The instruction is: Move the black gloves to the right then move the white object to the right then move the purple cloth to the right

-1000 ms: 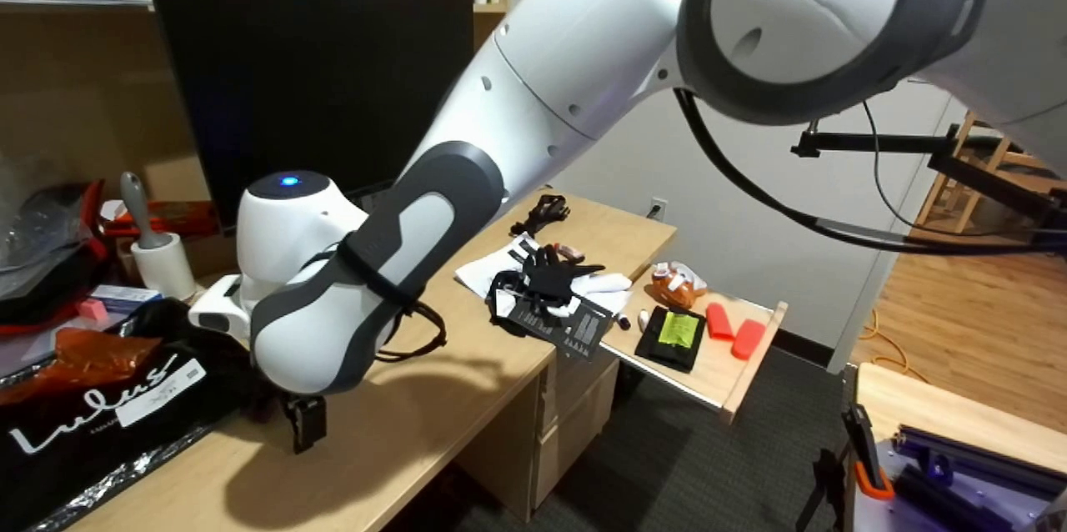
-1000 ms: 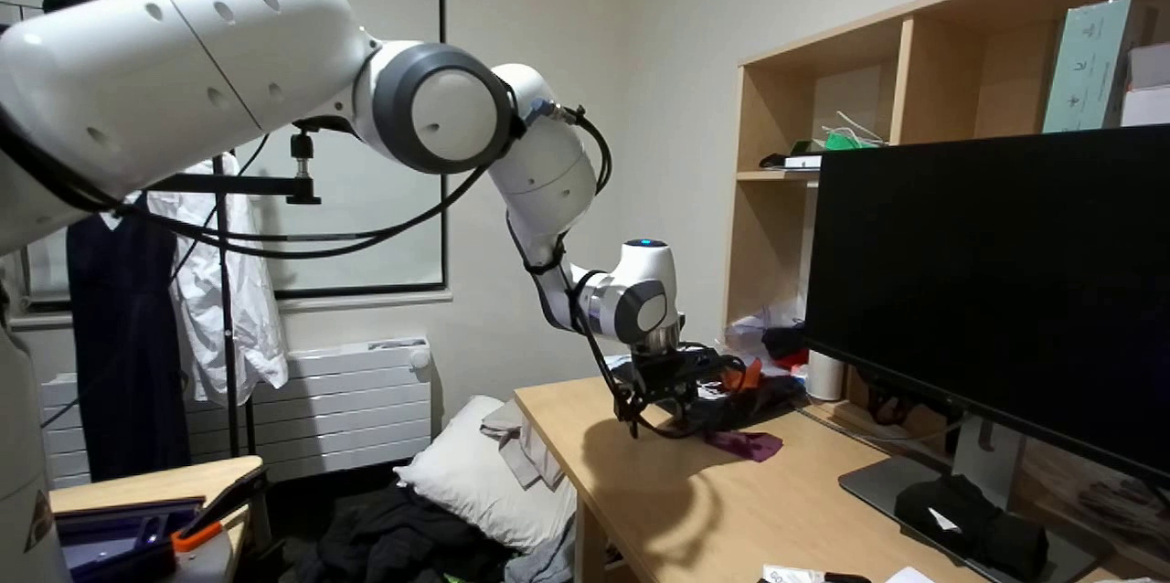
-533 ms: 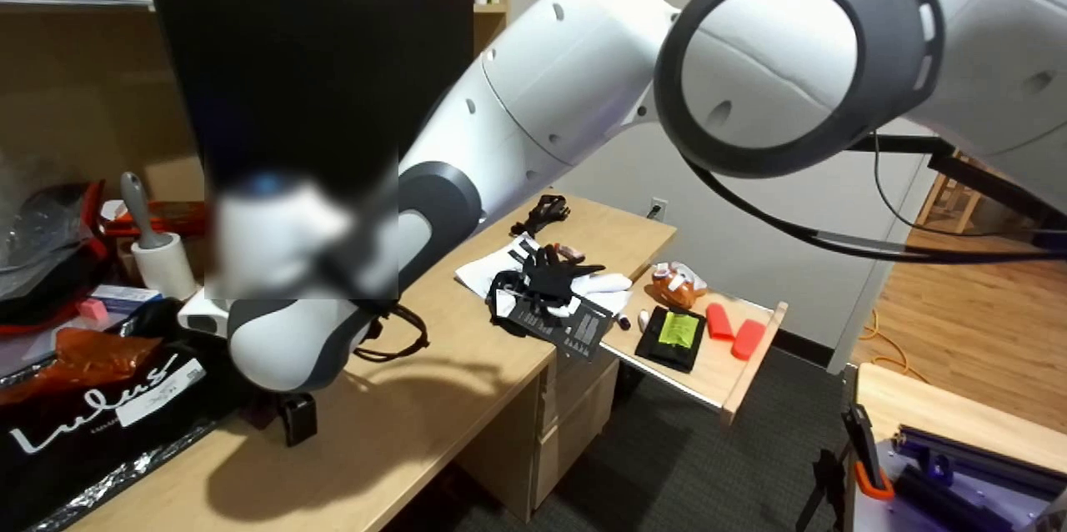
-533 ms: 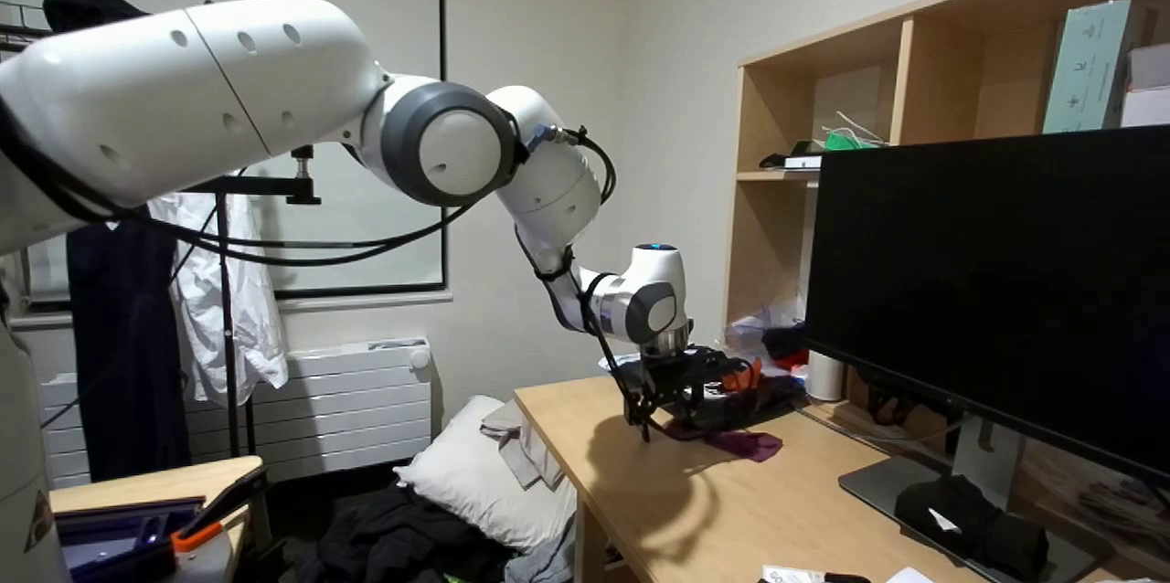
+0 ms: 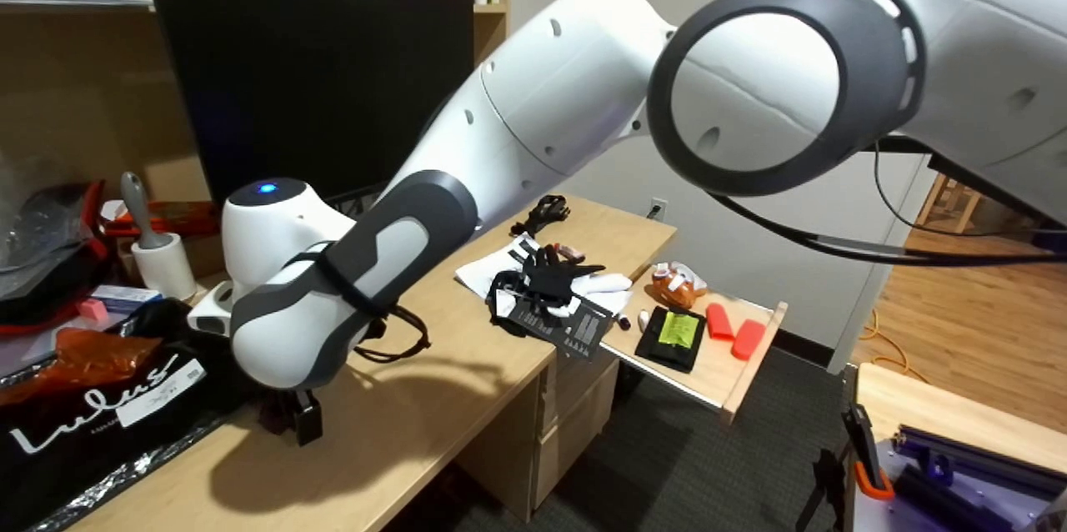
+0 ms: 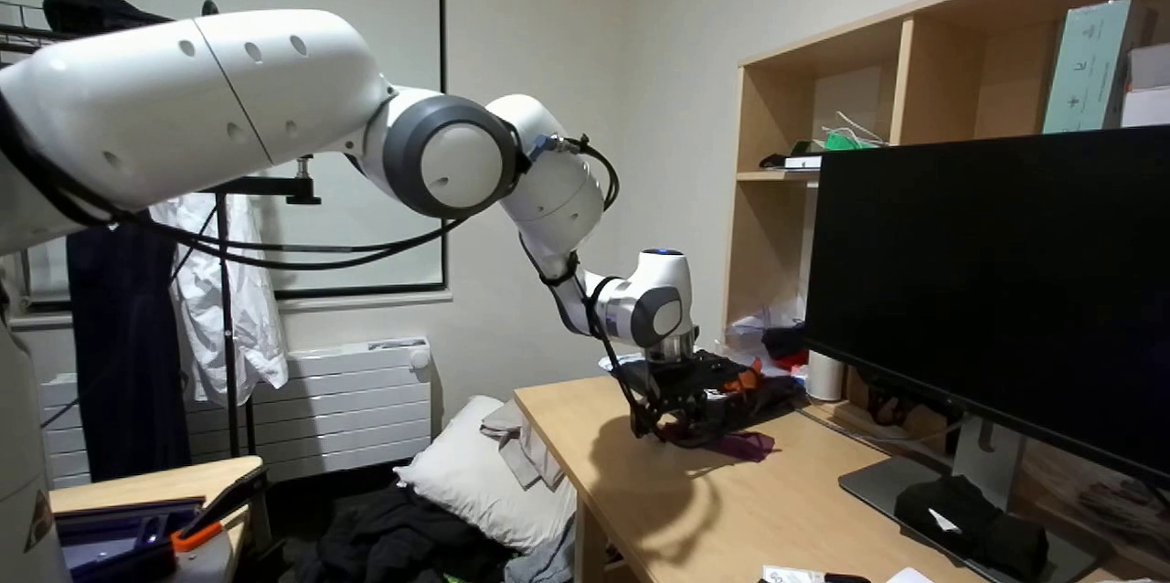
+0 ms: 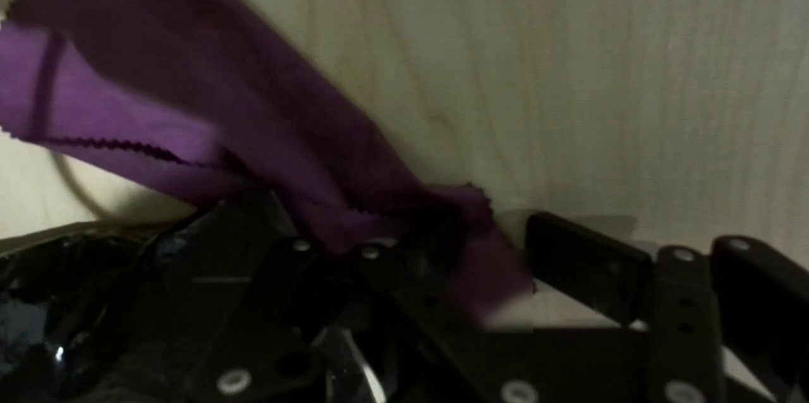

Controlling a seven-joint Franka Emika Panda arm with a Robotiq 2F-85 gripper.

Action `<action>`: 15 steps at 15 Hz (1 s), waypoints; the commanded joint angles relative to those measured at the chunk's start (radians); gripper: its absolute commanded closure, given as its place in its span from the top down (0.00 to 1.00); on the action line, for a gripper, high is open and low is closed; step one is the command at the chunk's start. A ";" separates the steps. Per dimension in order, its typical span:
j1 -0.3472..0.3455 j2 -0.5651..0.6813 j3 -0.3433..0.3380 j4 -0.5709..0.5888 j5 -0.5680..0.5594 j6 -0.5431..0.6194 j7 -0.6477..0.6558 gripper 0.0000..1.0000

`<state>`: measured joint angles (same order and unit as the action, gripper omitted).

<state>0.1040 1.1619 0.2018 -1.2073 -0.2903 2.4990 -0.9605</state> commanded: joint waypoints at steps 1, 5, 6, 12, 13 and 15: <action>-0.020 0.016 0.007 0.009 0.042 -0.054 -0.039 0.08; -0.009 -0.061 -0.037 -0.094 0.046 -0.054 0.054 0.07; -0.008 -0.086 -0.058 -0.124 0.040 -0.012 0.098 0.06; -0.080 -0.255 -0.135 -0.274 0.045 0.178 0.331 0.08; -0.093 -0.282 -0.145 -0.291 0.045 0.195 0.368 0.08; -0.108 -0.331 -0.176 -0.325 0.038 0.232 0.455 0.08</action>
<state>0.0146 0.9421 0.0554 -1.4126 -0.2618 2.6732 -0.6142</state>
